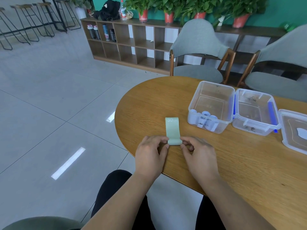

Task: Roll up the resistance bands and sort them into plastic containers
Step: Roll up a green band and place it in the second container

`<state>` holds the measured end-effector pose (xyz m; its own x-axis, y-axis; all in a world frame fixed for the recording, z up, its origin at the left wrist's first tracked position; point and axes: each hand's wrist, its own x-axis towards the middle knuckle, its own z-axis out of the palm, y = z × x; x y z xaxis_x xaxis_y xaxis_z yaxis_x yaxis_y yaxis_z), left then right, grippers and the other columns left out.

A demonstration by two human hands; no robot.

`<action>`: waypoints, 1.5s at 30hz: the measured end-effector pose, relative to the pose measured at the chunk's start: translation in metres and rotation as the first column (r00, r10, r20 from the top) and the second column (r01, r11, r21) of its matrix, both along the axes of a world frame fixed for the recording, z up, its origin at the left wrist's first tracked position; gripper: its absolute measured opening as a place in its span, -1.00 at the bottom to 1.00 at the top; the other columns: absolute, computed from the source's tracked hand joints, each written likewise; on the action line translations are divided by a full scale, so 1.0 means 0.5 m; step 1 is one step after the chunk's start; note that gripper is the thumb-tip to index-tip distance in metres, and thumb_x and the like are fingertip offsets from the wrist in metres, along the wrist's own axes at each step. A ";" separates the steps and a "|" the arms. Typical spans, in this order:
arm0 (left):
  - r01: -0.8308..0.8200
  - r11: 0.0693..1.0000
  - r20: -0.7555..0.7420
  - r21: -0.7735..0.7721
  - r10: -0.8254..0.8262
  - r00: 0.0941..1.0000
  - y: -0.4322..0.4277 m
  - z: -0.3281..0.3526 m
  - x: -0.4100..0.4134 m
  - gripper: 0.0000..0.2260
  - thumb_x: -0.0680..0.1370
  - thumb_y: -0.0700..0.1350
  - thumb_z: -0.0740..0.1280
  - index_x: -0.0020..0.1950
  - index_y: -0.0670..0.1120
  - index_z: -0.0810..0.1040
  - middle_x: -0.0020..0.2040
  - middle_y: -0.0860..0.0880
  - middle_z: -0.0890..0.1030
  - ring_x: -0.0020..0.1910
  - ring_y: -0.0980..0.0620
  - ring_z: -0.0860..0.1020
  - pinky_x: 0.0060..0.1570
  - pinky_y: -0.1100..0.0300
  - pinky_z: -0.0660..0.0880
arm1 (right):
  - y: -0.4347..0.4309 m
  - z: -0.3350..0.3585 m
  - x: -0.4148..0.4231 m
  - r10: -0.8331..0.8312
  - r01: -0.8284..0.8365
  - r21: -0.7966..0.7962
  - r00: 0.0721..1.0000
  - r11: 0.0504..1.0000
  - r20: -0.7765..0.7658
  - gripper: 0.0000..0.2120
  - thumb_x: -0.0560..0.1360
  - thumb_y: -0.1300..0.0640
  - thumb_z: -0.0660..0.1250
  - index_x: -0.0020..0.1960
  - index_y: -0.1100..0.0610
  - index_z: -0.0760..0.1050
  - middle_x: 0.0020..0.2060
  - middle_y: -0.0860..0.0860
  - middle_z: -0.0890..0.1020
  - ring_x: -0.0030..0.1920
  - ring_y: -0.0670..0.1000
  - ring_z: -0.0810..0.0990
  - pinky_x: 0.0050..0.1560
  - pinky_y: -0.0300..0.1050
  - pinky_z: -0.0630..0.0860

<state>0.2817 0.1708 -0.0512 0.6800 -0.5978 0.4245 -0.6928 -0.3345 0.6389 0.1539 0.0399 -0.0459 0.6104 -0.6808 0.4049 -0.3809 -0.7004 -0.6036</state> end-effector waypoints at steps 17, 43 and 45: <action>0.001 1.000 0.037 -0.008 -0.001 0.999 -0.002 -0.008 0.003 -0.81 0.56 -0.05 0.52 0.17 0.12 0.71 0.01 0.27 0.67 -0.04 0.24 0.47 -0.06 0.35 0.43 | 0.000 -0.003 0.002 0.010 -0.011 -0.014 1.000 1.000 -0.024 -0.74 0.53 0.10 0.50 0.20 -0.06 0.66 -0.10 -0.21 0.63 -0.09 -0.10 0.54 -0.07 -0.03 0.61; 0.001 1.000 -0.056 -0.016 -0.002 0.998 0.000 -0.001 0.001 -0.79 0.58 -0.01 0.49 0.20 0.20 0.67 -0.04 0.32 0.66 -0.01 0.23 0.53 -0.03 0.29 0.51 | 0.002 0.009 -0.004 -0.007 0.003 0.074 0.999 0.997 0.048 -0.77 0.52 0.08 0.53 0.16 -0.09 0.68 -0.16 -0.26 0.67 -0.17 -0.16 0.57 -0.05 -0.09 0.60; 0.000 1.000 -0.055 -0.019 -0.001 0.999 0.000 0.000 0.000 -0.80 0.59 -0.01 0.49 0.19 0.20 0.67 -0.04 0.32 0.66 -0.01 0.23 0.54 -0.03 0.28 0.52 | 0.003 0.010 -0.004 -0.013 0.008 0.083 0.998 0.997 0.060 -0.78 0.52 0.08 0.52 0.15 -0.10 0.67 -0.17 -0.27 0.66 -0.17 -0.17 0.58 -0.05 -0.10 0.60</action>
<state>0.2818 0.1706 -0.0513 0.7022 -0.5902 0.3983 -0.6569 -0.3213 0.6821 0.1519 0.0412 -0.0407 0.5795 -0.7195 0.3828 -0.3488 -0.6434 -0.6814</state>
